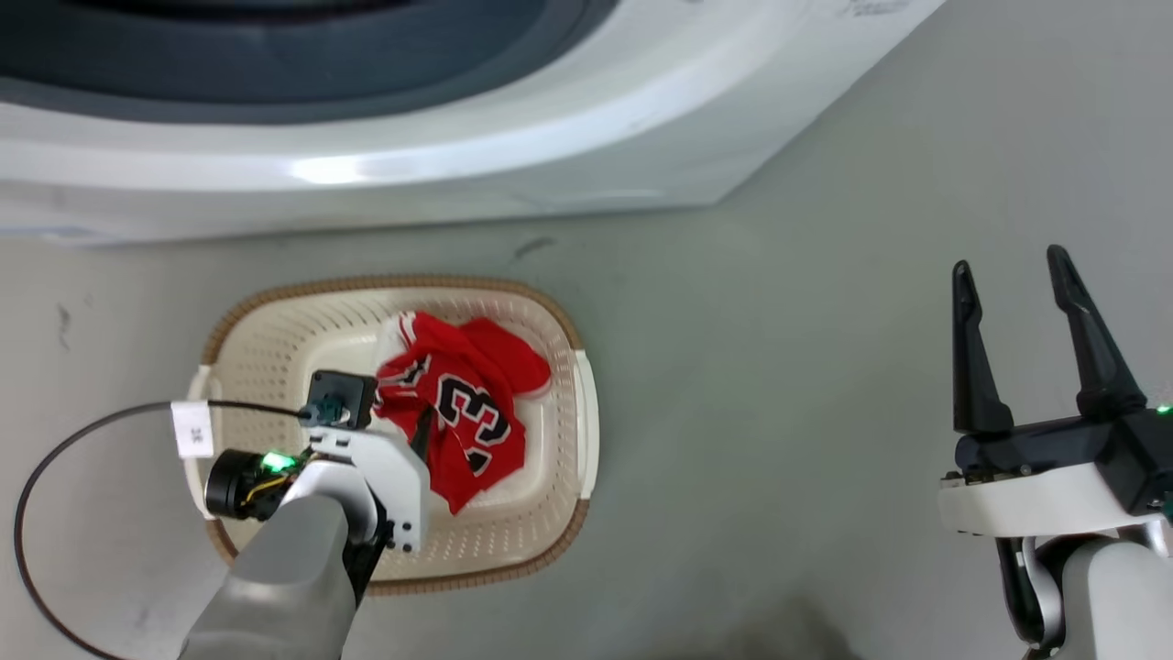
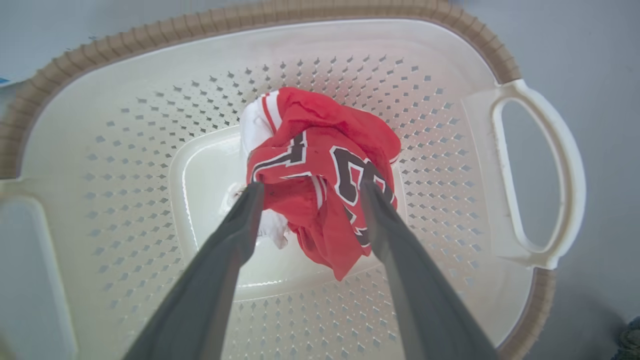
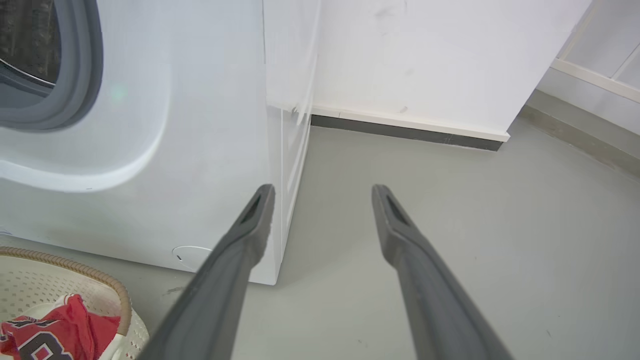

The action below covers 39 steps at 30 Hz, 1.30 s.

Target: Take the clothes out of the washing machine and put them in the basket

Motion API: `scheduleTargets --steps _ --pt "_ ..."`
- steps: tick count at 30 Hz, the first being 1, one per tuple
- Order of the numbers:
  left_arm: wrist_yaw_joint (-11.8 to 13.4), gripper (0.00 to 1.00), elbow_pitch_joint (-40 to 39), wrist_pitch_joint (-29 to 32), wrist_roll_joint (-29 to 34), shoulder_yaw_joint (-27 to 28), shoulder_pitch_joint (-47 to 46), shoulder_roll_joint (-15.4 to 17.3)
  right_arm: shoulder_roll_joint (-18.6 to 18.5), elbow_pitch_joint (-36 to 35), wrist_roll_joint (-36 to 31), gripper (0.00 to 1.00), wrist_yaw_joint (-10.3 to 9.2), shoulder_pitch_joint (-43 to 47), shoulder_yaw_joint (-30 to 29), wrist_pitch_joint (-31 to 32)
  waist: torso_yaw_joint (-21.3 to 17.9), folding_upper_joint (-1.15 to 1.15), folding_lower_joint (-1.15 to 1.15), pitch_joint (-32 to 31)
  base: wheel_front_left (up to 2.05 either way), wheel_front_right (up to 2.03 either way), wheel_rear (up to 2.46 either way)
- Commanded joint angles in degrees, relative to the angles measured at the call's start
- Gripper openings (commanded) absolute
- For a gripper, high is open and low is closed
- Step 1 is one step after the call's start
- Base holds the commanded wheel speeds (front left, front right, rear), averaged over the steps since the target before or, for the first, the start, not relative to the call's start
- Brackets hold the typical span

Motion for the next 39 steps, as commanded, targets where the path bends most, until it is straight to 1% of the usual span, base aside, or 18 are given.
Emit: scheduleTargets --steps 1,4,8,10,14,19,23,28,32,34,37,39 --pt "-0.29 1.00 -0.48 -0.44 -0.11 -0.08 1.08 0.50 0.02 0.34 0.09 1.00 -0.06 0.16 0.21 -0.12 0.86 0.00 0.00 -4.12 0.00 0.00 0.00" --pt "-0.56 1.00 -2.13 -0.74 -0.34 0.04 2.80 0.83 0.01 1.25 -0.10 1.00 -0.06 0.84 0.32 -0.12 1.43 0.00 0.00 -7.33 0.00 0.00 0.00" --pt "-0.79 1.00 -7.49 -0.74 0.06 0.92 6.35 2.49 0.02 2.37 -0.57 1.00 -0.06 1.64 0.30 -0.12 1.89 0.00 0.00 -10.67 0.00 0.00 0.00" --pt "-0.43 1.00 -10.93 -0.72 0.60 1.44 8.23 3.20 0.02 2.79 -0.49 1.00 -0.06 1.70 0.36 -0.12 1.99 0.00 0.00 -12.05 0.00 0.00 0.00" --pt "0.52 1.00 -18.64 -0.73 1.52 3.71 12.05 4.38 0.02 3.47 -0.14 1.00 -0.06 2.36 0.42 -0.12 1.97 0.00 0.00 -14.15 0.00 0.00 0.00" --pt "1.65 1.00 -28.82 -0.74 4.07 6.04 15.85 4.86 0.02 4.64 0.29 1.00 -0.06 3.04 -0.25 -0.12 1.69 0.00 0.00 -16.31 0.00 0.00 0.00" --pt "2.96 1.00 -38.67 -0.74 5.54 10.12 18.67 5.40 0.00 5.26 1.22 1.00 -0.06 3.57 0.14 -0.12 0.59 0.00 0.00 -17.58 0.00 0.00 0.00" --pt "2.68 1.00 -47.97 -0.74 7.47 14.35 20.79 6.42 0.02 5.56 1.86 1.00 -0.06 3.75 1.10 -0.12 -1.23 0.00 0.00 -17.78 0.00 0.00 0.00" --pt "1.96 1.00 -50.90 -0.74 8.29 16.12 18.00 7.96 0.02 5.38 2.49 1.00 -0.06 3.48 1.19 -0.12 -3.00 0.00 0.00 -16.44 0.00 0.00 0.00" --pt "1.42 1.00 -50.45 -0.64 8.21 16.37 15.65 9.03 0.03 5.23 2.78 1.00 -0.06 3.08 1.38 -0.12 -4.04 0.00 0.00 -15.17 0.00 0.00 0.00" --pt "0.46 1.00 -48.67 2.08 7.87 15.98 9.69 11.03 0.04 4.88 3.21 1.00 -0.06 2.35 1.57 -0.12 -5.59 0.00 0.00 -12.73 0.00 0.00 0.00" --pt "-0.28 1.00 -46.90 5.45 7.57 15.27 5.09 12.26 0.03 4.65 3.74 1.00 -0.06 1.76 1.73 -0.12 -6.63 0.00 0.00 -10.71 0.00 0.00 0.00"
